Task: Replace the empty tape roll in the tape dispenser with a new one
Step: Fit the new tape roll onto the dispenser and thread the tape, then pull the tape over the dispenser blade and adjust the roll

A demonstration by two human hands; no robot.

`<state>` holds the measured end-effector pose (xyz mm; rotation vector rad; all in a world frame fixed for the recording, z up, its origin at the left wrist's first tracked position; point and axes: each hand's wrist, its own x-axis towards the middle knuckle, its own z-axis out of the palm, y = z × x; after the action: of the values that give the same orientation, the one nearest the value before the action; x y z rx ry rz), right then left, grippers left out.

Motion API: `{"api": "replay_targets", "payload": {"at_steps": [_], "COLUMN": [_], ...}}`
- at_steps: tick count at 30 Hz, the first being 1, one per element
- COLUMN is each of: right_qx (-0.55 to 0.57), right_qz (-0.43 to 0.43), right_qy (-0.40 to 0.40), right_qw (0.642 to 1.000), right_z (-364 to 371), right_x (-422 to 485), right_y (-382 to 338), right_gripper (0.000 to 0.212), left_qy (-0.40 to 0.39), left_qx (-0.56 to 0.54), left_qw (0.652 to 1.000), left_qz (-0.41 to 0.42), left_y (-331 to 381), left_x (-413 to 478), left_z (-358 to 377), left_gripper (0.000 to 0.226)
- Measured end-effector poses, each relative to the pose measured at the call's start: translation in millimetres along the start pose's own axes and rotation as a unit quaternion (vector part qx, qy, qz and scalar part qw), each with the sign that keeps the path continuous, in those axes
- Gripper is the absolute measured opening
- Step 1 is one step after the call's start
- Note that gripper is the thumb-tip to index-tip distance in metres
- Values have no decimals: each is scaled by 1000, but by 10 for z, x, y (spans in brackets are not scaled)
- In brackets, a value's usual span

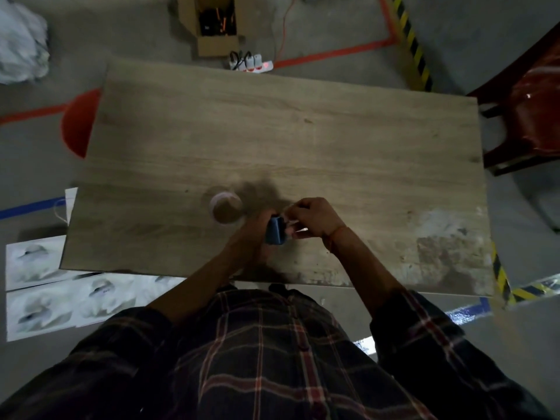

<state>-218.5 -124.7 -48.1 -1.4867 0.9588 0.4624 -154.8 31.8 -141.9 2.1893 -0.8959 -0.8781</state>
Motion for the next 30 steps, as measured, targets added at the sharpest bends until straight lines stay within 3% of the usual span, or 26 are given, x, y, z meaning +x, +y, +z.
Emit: {"api": "replay_targets", "payload": {"at_steps": [2, 5, 10, 15, 20, 24, 27, 30], "right_qx": [-51, -90, -73, 17, -5, -21, -12, 7], "right_qz": [-13, -14, 12, 38, -75, -179, -210, -213], "right_qy": [30, 62, 9, -95, -185, -158, -147, -113], "right_qw": [998, 994, 997, 995, 980, 971, 967, 970], "right_z": [-9, -26, -127, -363, -466, -338, -206, -124], "right_x": [78, 169, 30, -542, -1094, -1353, -1471, -1579], "right_y": [-34, -107, -253, -494, -672, -721, -674, -614], "right_gripper": [12, 12, 20, 30, 26, 31, 32, 29], "left_qy": [35, 4, -12, -161, -254, -374, -453, -457], "left_qx": [111, 30, -42, -106, -73, -108, -124, -116], "left_qw": [990, 998, 993, 976, 953, 902, 860, 860], "left_qz": [79, 55, 109, 98, 145, 185, 199, 194], "left_y": [-103, -43, 135, 303, 524, 760, 820, 663], "left_x": [-20, -53, -130, -239, -279, -207, -195, -220], "left_z": [32, -37, -302, -847, -1564, -1915, -1981, -1838], "left_gripper": [30, 53, 60, 68, 80, 77, 85, 92]}}
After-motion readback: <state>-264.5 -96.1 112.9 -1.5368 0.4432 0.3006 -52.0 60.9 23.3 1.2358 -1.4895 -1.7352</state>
